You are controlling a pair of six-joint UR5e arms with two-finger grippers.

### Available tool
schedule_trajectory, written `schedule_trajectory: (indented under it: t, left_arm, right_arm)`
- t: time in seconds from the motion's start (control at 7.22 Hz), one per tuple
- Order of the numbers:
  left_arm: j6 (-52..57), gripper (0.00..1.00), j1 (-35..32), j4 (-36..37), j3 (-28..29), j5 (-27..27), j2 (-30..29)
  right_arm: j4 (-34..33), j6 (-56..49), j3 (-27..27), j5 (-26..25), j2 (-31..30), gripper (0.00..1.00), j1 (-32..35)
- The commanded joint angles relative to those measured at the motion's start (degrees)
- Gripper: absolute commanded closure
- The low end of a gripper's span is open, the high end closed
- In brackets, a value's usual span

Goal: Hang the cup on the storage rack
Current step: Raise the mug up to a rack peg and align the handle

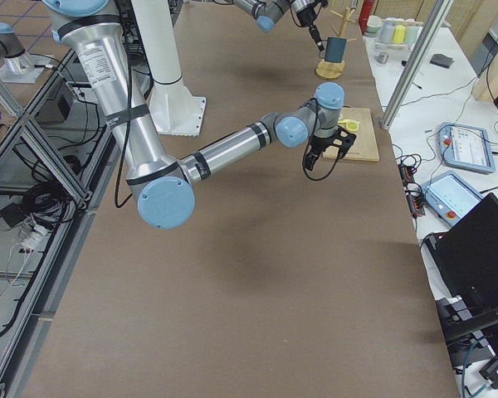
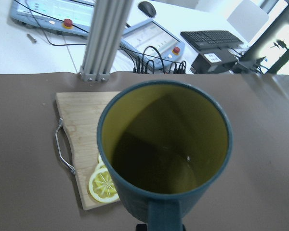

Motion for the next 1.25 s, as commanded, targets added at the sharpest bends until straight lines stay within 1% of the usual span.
schedule_trajectory:
  t: [0.0, 0.14, 0.28, 0.42, 0.55, 0.69, 0.83, 0.97, 1.11]
  left_arm:
    - [-6.6, 1.00, -3.1, -0.4, 4.6, 4.9, -1.0]
    - [-10.0, 1.00, -3.9, -0.9, 8.3, 6.6, -3.2]
    - [-17.1, 1.00, -3.9, -4.4, 11.5, 11.1, -4.7]
    - [-22.8, 1.00, -4.0, -12.9, 15.9, 11.7, -4.8]
    - [-26.0, 1.00, -5.1, -15.6, 18.2, 11.7, -4.9]
    - [-29.6, 1.00, -6.1, -15.9, 18.4, 11.7, -5.0]
    - [-35.9, 1.00, -6.9, -20.9, 20.6, 11.7, -5.0]
    - [-42.8, 1.00, -6.9, -28.3, 24.6, 11.8, -4.9]
    - [-47.7, 1.00, -7.2, -30.3, 25.0, 11.8, -4.9]
  right_arm:
    - [0.1, 0.3, 0.1, -0.1, 0.0, 0.00, 0.0]
    - [0.1, 0.4, 0.3, -0.2, 0.1, 0.00, 0.0]
    - [0.1, 0.4, 0.4, -0.2, 0.0, 0.00, 0.0]
    - [0.1, 0.4, 0.6, -0.2, 0.1, 0.00, -0.1]
    - [0.1, 0.4, 0.6, -0.2, 0.1, 0.00, 0.0]
    - [0.1, 0.5, 1.4, -0.4, 0.1, 0.00, -0.1]
    - [0.0, 0.6, 2.0, -0.5, 0.1, 0.00, -0.2]
    - [0.0, 0.6, 2.3, -0.6, 0.1, 0.00, -0.2]
    - [0.0, 0.6, 2.3, -0.7, 0.1, 0.00, -0.2]
